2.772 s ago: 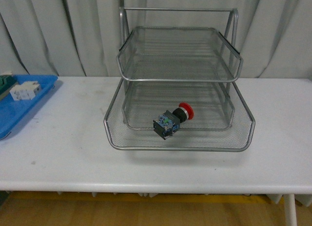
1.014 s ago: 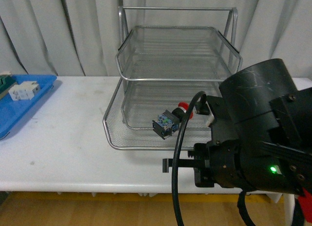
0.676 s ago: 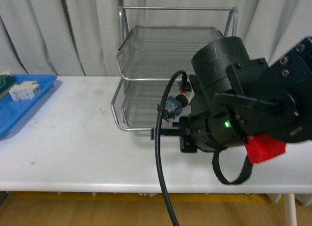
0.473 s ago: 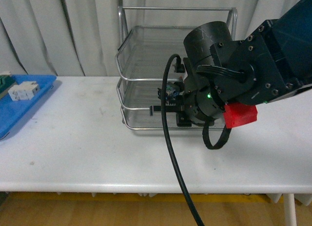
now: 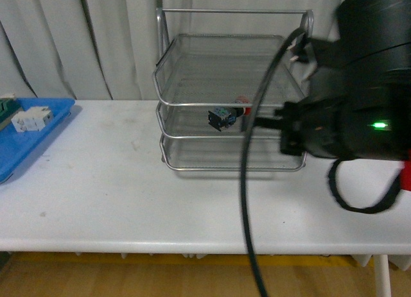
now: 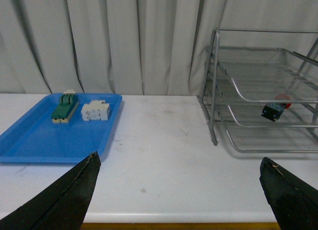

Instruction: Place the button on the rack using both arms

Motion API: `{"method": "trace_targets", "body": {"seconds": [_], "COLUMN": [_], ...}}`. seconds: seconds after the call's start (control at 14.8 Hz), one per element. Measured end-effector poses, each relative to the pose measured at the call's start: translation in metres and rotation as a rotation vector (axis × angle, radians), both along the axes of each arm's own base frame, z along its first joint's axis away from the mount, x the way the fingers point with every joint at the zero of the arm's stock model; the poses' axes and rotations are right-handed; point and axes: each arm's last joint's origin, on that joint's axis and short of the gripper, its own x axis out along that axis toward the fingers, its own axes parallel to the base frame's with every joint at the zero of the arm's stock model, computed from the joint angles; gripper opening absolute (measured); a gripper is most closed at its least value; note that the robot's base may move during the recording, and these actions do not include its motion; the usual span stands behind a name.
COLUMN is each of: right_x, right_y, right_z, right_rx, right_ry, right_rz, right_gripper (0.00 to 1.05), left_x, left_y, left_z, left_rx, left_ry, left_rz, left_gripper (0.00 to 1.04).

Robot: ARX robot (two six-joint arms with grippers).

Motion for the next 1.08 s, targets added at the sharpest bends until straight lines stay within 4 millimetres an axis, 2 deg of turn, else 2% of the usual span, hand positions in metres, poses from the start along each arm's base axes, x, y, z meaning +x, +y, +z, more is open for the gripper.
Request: {"method": "trace_targets", "body": {"seconds": [0.07,0.14,0.2,0.27,0.41,0.61,0.74,1.01,1.08], "right_x": [-0.024,-0.038,-0.053,-0.078,-0.107,-0.141,-0.160,-0.184,-0.190], "right_y": [-0.016,-0.028,-0.043,-0.060,-0.082,-0.100,-0.110,-0.118,-0.126], "right_z": [0.016,0.022,0.014,-0.002,0.021,0.008,0.015,0.014,0.014], "right_rx": [-0.002,-0.003,-0.055,-0.124,-0.130,-0.163,-0.155,-0.155,-0.153], "right_ry": [-0.108,-0.310,-0.417,-0.439,-0.572,-0.507,-0.543,-0.534,-0.534], "right_rz": [-0.086,-0.167,-0.170,-0.149,-0.162,-0.145,-0.151,-0.145,-0.138], "right_gripper": [0.02,0.01,0.02,0.02,0.02,0.02,0.02,0.02,0.02], "left_x": [0.000,0.000,0.000,0.000,0.000,0.000,0.000,0.000,0.000], "left_y": [0.000,0.000,0.000,0.000,0.000,0.000,0.000,0.000,0.000], "left_z": [0.000,0.000,0.000,0.000,0.000,0.000,0.000,0.000,0.000], "left_rx": [0.000,0.000,0.000,0.000,0.000,0.000,0.000,0.000,0.000], "left_ry": [0.000,0.000,-0.002,0.001,0.000,0.000,0.000,0.000,0.001], "left_rz": [0.000,0.000,-0.001,0.002,0.002,0.002,0.002,0.002,0.002], "left_gripper": [0.98,0.98,0.98,0.98,0.98,0.98,0.98,0.98,0.98]}}
